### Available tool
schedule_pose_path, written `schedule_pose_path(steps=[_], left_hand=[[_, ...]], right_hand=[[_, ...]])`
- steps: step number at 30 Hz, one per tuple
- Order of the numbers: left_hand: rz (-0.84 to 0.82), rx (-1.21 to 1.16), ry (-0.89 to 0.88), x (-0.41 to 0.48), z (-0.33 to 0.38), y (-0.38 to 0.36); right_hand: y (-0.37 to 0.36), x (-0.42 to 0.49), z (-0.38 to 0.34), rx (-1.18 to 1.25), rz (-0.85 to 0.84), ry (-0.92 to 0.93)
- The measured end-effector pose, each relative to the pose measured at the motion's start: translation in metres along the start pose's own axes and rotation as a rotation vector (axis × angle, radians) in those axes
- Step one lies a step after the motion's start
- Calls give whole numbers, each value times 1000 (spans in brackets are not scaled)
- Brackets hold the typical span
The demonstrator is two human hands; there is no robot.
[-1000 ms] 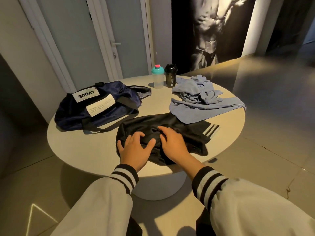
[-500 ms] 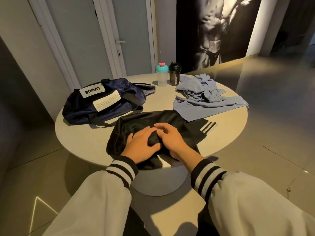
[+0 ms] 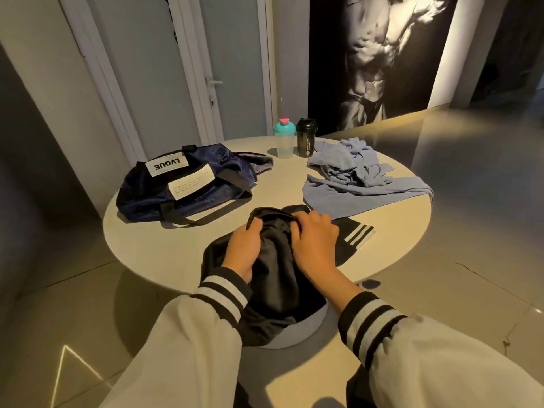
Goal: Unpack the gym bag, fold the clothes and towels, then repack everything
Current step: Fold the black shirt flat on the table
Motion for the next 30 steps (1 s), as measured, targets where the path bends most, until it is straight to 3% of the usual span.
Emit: schedule_pose_path(steps=[3,7,10,14,17,19,21,25,30], left_hand=[[-2,-245,128,3,-1,-2],[159,-452,181,22,-11,29],[314,-275,118,29,-21,55],[417,117,-157,20,-22,69],[264,581,-321,26,-21,58],[88,675,-214,33,-27,48],[-10,682,-142,38,-33,42],[-95,652,-228,39,-27,21],[-163,459,-244,24,-17,-17]], right_hand=[[11,9,-5,80,62,-34],[7,11,-23,9,22,116],[-11,7,-26,9,-82,164],[-52,0,-13,60,-486,8],[-63,-5,-11,-27,-610,57],[-66,-3,-9,-36,-658,72],[-63,0,-3,77,-619,16],[-52,4,16,204,-454,-119],[-30,6,18,331,-415,-113]])
Point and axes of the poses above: each hand's wrist, its own x-axis towards the middle knuckle, its own y-axis out of the back of the hand, z = x × y, the point moved 4 cm from there along x, towards the middle knuckle, and after that the axes turned 2 degrees about -y, right-handed, at the moved point
